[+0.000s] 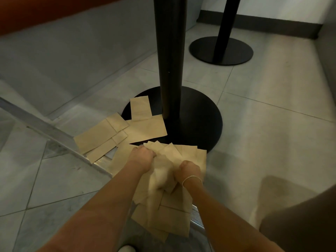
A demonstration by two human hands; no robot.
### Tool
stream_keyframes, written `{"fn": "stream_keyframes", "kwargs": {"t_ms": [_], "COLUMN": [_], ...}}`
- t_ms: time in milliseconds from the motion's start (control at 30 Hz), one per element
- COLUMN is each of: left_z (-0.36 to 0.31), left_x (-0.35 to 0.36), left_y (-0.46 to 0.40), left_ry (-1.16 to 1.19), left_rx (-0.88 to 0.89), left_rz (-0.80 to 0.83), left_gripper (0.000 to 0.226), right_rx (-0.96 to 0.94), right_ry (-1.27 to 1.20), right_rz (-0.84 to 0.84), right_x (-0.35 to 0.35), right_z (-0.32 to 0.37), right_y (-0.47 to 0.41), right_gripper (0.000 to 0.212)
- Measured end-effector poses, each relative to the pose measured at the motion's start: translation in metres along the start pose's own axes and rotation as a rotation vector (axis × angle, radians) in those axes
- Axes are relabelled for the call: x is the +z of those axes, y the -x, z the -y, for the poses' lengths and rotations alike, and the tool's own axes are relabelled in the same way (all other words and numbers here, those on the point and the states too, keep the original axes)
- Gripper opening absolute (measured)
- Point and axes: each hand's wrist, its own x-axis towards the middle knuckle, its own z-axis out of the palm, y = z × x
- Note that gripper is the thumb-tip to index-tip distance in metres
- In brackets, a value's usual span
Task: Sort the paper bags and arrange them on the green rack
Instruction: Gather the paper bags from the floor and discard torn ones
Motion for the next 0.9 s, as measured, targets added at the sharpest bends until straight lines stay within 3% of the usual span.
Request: {"fn": "stream_keyframes", "kwargs": {"t_ms": [133,333,467,667,733,900], "left_z": [0.013,-0.001,-0.039,-0.098,-0.117,-0.158], "left_x": [-0.033,-0.121,-0.186,-0.282,-0.309,-0.342], "left_y": [0.012,0.043,0.068,0.11,0.126,0.15], "left_ry": [0.248,0.558,0.696,0.919,0.964,1.054], "left_rx": [-0.14,-0.181,-0.116,0.102,0.143,0.278], "left_rz": [-0.038,-0.202,-0.381,-0.489,-0.502,-0.44], "left_gripper": [0.034,0.027,0.024,0.028,0.029,0.018], "right_rx": [0.032,-0.087,-0.154,-0.131,-0.117,-0.129], "right_ry": [-0.275,-0.339,-0.22,0.168,0.178,0.446], "right_rz": [-0.06,-0.31,-0.358,-0.381,-0.416,-0.316], "right_x": [-0.04,-0.133,-0.202,-0.318,-0.353,-0.402], "right_z": [0.006,0.021,0.024,-0.004,-0.022,-0.056], "right_y": [0.012,0.054,0.091,0.146,0.178,0.264], "right_gripper": [0.02,0.012,0.028,0.035,0.032,0.03]}}
